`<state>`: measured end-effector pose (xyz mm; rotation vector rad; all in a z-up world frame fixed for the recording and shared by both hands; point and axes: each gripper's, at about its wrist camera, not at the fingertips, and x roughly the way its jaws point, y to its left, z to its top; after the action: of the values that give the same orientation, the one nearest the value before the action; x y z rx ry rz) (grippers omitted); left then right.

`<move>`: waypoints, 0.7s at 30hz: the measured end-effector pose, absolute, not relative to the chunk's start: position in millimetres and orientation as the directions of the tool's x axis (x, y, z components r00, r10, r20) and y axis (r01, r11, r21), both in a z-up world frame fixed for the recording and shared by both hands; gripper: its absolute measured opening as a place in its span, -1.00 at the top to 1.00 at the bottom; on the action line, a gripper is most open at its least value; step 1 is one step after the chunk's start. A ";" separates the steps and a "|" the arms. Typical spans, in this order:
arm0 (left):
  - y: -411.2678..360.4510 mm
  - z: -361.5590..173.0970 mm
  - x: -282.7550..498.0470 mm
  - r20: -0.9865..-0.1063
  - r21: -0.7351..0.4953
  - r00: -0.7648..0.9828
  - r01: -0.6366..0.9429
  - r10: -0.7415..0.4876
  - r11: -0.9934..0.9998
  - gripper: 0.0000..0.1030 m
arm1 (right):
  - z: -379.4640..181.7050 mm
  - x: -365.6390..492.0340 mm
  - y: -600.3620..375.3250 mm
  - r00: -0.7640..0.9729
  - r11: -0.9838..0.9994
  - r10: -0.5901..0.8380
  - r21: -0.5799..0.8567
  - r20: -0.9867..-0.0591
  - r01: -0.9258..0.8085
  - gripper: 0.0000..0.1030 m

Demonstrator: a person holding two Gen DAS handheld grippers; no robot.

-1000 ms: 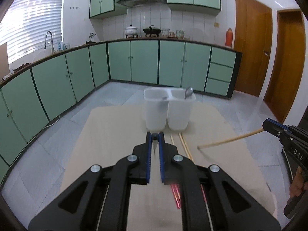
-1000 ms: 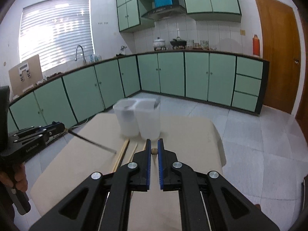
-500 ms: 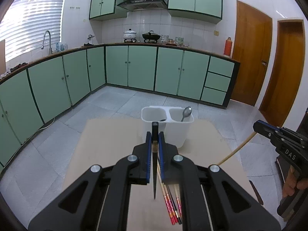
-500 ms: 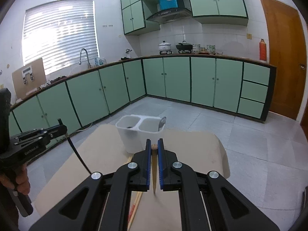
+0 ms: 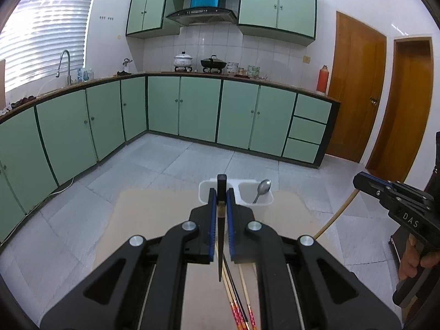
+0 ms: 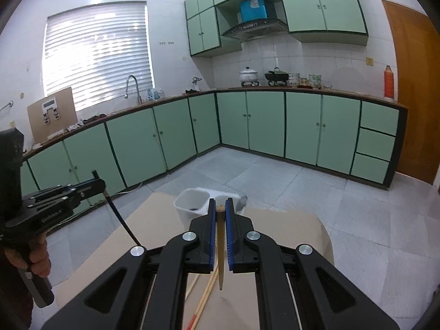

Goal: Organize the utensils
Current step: 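Lift both chopsticks and carry them toward the white utensil holder, then lower both chopsticks into the holder and open both tools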

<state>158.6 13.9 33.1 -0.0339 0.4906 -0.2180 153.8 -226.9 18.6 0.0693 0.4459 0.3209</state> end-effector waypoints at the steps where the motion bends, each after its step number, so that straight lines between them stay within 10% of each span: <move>1: 13.8 37.5 161.1 -0.454 -0.085 0.864 0.201 -0.218 0.976 0.88 | 21.4 154.7 -226.1 0.853 0.946 0.325 0.135 -0.407 -0.296 0.87; 21: -12.4 114.7 242.7 -0.270 -0.068 0.937 0.212 -0.223 0.975 0.88 | 99.0 241.9 -205.1 0.886 0.935 0.353 0.095 -0.300 -0.340 0.87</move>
<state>242.7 -12.4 114.7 -0.0380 0.2805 -0.2226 241.9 -205.1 99.0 0.0403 0.3197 0.3607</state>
